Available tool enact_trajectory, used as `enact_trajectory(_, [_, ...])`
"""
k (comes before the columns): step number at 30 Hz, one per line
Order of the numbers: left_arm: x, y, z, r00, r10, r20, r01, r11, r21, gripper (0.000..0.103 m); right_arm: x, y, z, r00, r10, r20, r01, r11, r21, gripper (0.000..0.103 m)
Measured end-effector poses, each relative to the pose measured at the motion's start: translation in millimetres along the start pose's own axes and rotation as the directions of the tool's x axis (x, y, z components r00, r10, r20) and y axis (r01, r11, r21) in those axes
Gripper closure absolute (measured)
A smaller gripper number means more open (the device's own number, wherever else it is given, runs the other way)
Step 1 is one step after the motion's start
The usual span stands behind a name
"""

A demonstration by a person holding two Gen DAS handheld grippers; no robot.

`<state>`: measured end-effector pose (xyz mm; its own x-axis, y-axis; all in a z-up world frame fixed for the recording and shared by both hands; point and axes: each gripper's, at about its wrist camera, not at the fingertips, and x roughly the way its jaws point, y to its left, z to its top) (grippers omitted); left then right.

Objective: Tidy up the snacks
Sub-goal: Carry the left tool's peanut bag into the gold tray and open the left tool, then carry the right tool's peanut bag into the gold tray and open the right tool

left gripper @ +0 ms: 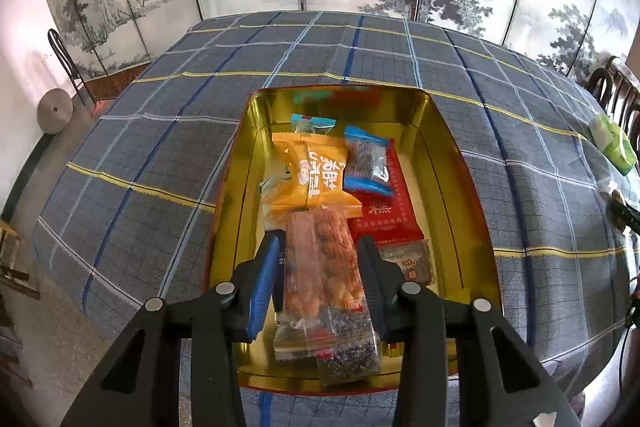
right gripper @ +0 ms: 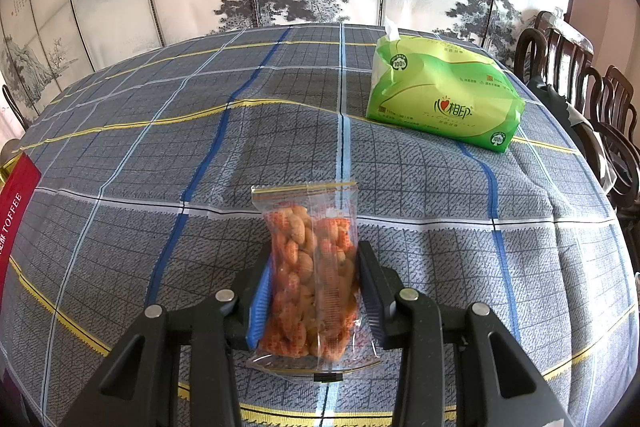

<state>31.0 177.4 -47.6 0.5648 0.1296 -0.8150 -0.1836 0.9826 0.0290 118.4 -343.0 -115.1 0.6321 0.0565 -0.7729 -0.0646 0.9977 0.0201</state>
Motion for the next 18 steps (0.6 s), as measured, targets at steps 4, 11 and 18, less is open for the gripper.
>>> enact_trajectory(4, [-0.4,-0.5,0.0,1.0,0.001,0.004,-0.001,1.0,0.002,0.066,0.2,-0.4,0.1,1.0,0.0,0.0,0.0,1.0,0.0,0.063])
enact_trajectory(11, [-4.6,-0.9,2.4,1.0,0.014,0.02,-0.014,1.0,0.0,0.058,-0.2,-0.6,0.1,1.0,0.0,0.0,0.0,1.0,0.0,0.063])
enact_trajectory(18, [-15.8,-0.1,5.6,0.998,0.035,0.056,-0.035,0.999,0.0,0.043,-1.0,4.5,0.3,1.0,-0.008,0.001,0.008,1.0,-0.007,0.063])
